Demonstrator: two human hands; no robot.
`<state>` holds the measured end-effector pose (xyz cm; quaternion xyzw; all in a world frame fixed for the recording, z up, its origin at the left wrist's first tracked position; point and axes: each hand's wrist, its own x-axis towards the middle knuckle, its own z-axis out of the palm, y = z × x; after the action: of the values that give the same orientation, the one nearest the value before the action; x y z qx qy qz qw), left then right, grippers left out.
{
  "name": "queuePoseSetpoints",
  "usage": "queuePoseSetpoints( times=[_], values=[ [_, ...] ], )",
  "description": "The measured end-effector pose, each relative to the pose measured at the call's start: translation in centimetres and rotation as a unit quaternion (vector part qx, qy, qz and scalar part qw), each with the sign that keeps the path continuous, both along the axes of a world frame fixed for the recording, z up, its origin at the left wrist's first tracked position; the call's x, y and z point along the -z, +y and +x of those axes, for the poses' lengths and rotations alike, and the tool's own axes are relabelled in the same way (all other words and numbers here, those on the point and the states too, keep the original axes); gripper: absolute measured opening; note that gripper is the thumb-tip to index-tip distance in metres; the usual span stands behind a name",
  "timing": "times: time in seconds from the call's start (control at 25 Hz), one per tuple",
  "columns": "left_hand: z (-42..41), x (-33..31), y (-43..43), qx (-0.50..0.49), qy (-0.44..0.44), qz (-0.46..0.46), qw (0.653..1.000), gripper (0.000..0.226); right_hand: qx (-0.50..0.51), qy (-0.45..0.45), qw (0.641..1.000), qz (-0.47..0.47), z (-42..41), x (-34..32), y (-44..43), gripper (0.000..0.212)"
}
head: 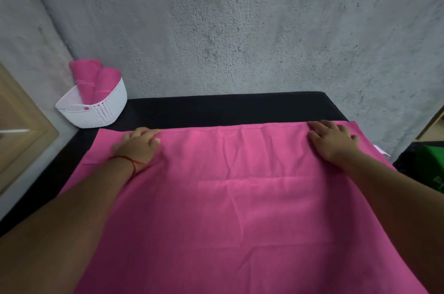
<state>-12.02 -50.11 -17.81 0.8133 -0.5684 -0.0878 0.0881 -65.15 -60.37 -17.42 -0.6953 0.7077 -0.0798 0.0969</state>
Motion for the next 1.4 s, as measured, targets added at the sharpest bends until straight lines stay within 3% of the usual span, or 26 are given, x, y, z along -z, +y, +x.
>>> queuePoseSetpoints(
  times=[0.08, 0.16, 0.32, 0.4, 0.48, 0.56, 0.64, 0.72, 0.96, 1.12, 1.4],
  values=[
    [1.7, -0.3, -0.9, 0.038, -0.03, -0.049, 0.998, 0.037, -0.031, -0.001, 0.998, -0.062, -0.4, -0.3, -1.5, 0.048],
    [3.0, -1.4, -1.7, 0.071, -0.08, -0.054, 0.993, 0.024, -0.065, 0.053, 0.992, -0.095, -0.8, -1.2, -2.8, 0.035],
    [5.1, -3.7, -3.3, 0.116, -0.198, 0.099, 0.968, 0.018, -0.117, 0.186, 0.975, -0.031, -0.9, -3.1, -4.7, 0.039],
    [6.5, -4.2, -3.0, 0.11, -0.184, 0.137, 0.967, 0.025, -0.12, 0.238, 0.964, -0.013, -1.4, -3.6, -5.2, 0.036],
    [7.9, -4.3, -1.8, 0.085, -0.115, 0.101, 0.985, 0.029, -0.109, 0.302, 0.947, -0.009, -2.5, -3.8, -5.0, 0.032],
    [9.3, -3.9, -0.5, 0.066, -0.053, 0.019, 0.996, 0.028, -0.095, 0.253, 0.961, -0.057, -3.8, -3.9, -4.3, 0.027],
    [10.5, -3.4, 0.3, 0.028, -0.01, -0.059, 0.998, 0.022, -0.075, 0.106, 0.983, -0.13, -4.3, -3.9, -3.8, 0.027],
    [10.8, -3.1, 0.7, -0.005, 0.01, -0.098, 0.995, 0.018, -0.037, 0.038, 0.987, -0.151, -3.9, -3.1, -3.7, 0.024],
    [10.5, -1.5, 0.7, -0.032, 0.025, -0.141, 0.989, 0.022, 0.0, 0.06, 0.982, -0.18, -3.3, 0.7, -3.6, 0.018],
    [10.8, -1.4, 0.4, -0.04, 0.031, -0.127, 0.991, 0.023, -0.018, 0.111, 0.988, -0.105, -3.3, -0.8, -5.7, 0.022],
    [11.1, -0.6, -1.0, -0.092, 0.007, -0.118, 0.989, 0.032, 0.017, 0.024, 0.994, -0.104, -3.7, 0.9, -6.2, 0.025]
  ],
)
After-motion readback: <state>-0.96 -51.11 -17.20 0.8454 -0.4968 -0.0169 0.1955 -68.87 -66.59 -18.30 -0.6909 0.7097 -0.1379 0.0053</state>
